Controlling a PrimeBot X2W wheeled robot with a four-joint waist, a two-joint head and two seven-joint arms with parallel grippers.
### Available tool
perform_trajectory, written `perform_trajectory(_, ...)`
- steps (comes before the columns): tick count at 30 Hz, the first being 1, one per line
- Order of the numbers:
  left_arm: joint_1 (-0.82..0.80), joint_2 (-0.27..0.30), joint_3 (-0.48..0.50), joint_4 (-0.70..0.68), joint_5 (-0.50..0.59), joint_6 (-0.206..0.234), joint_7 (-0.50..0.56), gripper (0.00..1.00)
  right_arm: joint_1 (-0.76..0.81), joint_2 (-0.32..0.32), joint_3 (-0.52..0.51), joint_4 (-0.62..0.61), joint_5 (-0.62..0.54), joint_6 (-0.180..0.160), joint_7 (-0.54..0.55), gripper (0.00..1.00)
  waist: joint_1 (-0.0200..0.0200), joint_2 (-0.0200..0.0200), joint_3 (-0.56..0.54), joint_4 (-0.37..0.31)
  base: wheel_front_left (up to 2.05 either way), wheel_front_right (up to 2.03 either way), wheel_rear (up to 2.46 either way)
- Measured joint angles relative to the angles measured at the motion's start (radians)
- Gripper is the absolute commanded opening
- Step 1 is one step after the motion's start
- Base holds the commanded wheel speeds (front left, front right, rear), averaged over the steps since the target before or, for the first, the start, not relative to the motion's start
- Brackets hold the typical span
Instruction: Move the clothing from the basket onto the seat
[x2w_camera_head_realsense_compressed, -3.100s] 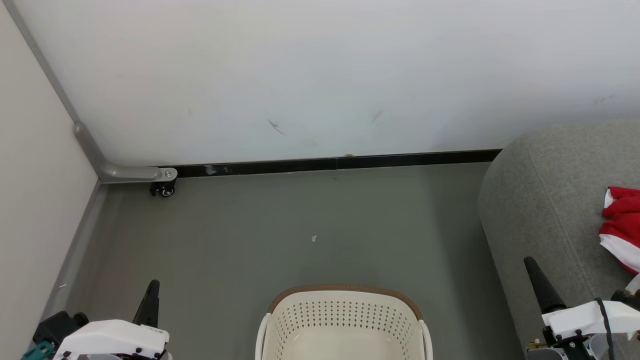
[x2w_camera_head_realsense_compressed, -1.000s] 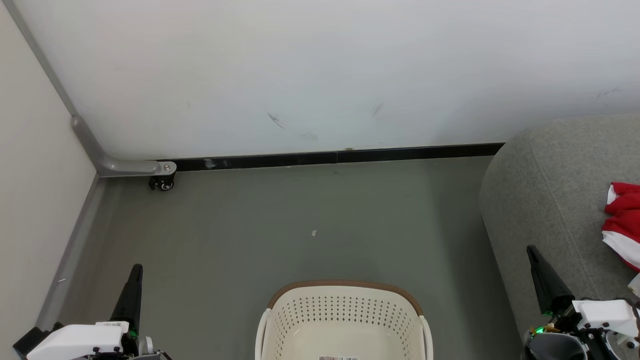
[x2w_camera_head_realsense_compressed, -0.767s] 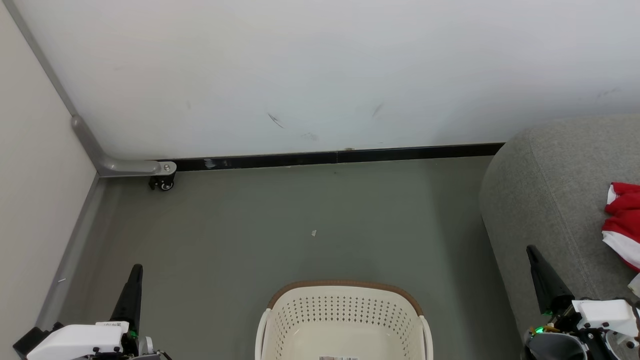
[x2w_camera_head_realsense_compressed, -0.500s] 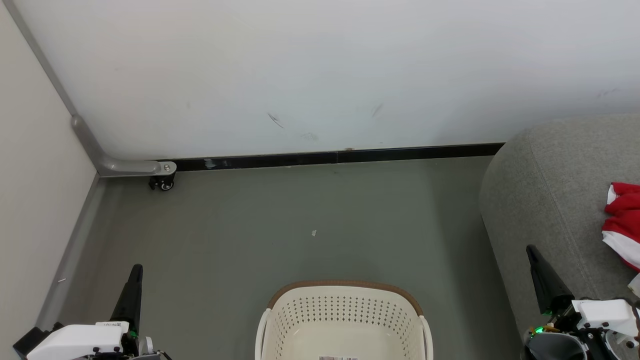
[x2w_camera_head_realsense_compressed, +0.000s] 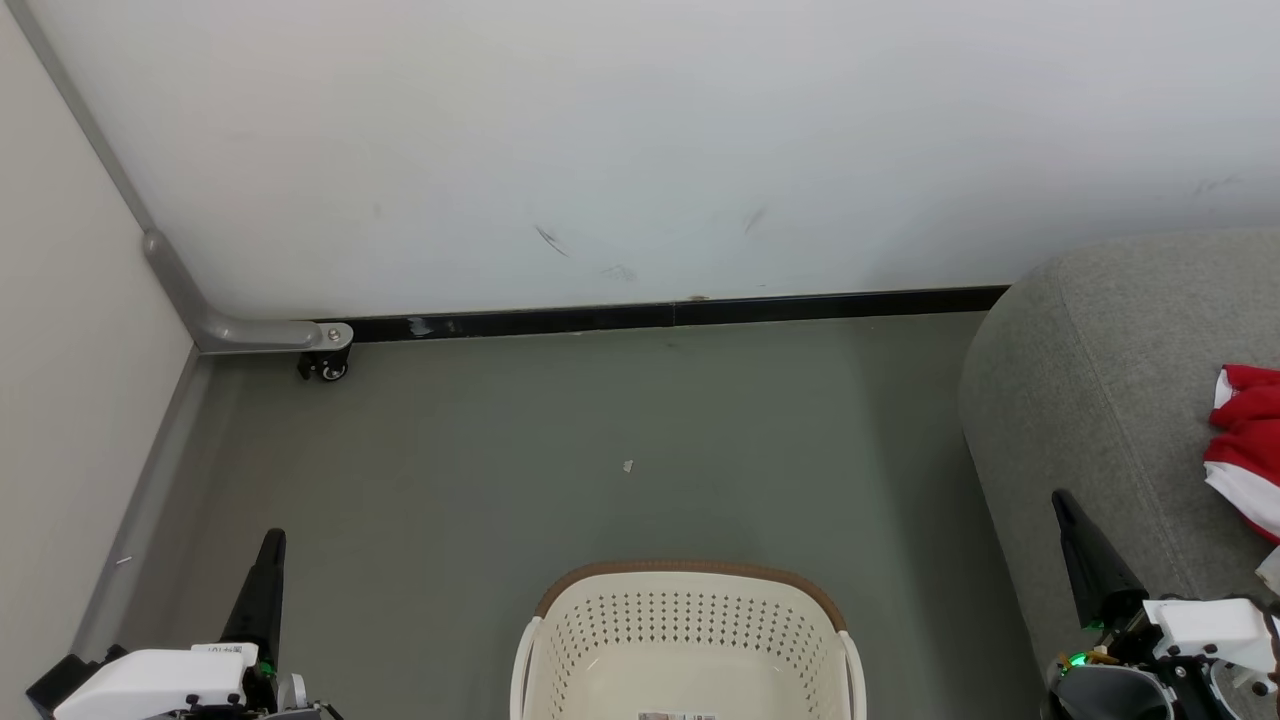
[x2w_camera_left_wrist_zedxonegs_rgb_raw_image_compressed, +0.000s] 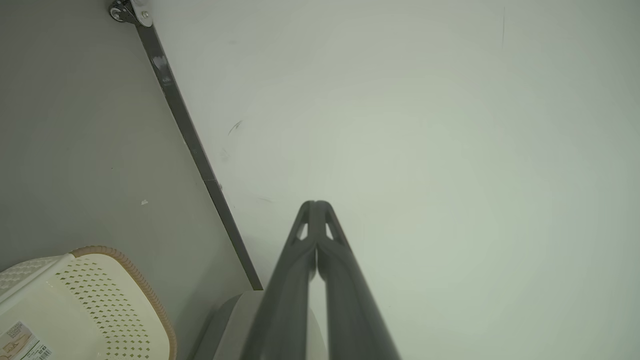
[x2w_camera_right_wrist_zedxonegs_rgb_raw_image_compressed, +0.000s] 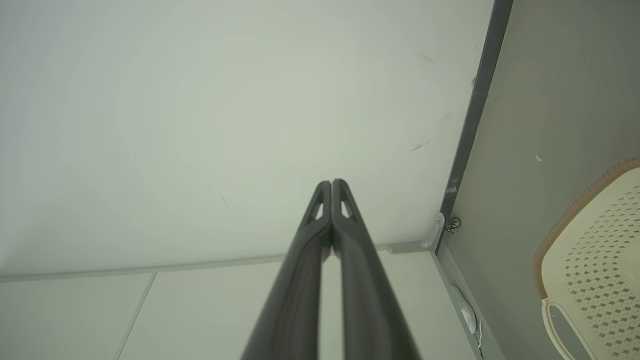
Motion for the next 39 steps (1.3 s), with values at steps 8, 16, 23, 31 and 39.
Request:
perform_trajectory(8,0.0,0.0,0.0,0.0,0.0,0.0,0.0,0.0,0.0,0.0,0.001,0.0,0.0,0.0,0.0,0.0,0.0,0.0,0.0,0.0,0.0,0.0,0.0)
perform_trajectory(16,0.0,0.0,0.0,0.001,0.0,0.0,0.0,0.0,0.0,0.0,0.001,-0.001,0.0,0.0,0.0,0.0,-0.0001,0.0,0.0,0.0,0.0,0.0,0.0)
perform_trajectory(23,0.0,0.0,0.0,0.001,0.0,0.0,0.0,0.0,0.0,0.0,0.001,-0.001,0.0,0.0,0.0,0.0,-0.0001,0.0,0.0,0.0,0.0,0.0,0.0)
perform_trajectory(31,0.0,0.0,0.0,0.001,0.0,0.0,0.0,0.0,0.0,0.0,0.001,-0.001,0.0,0.0,0.0,0.0,-0.0001,0.0,0.0,0.0,0.0,0.0,0.0)
perform_trajectory(39,0.0,0.0,0.0,0.001,0.0,0.0,0.0,0.0,0.0,0.0,0.002,-0.001,0.0,0.0,-0.003,0.0,-0.0001,0.0,0.0,0.0,0.0,0.0,0.0)
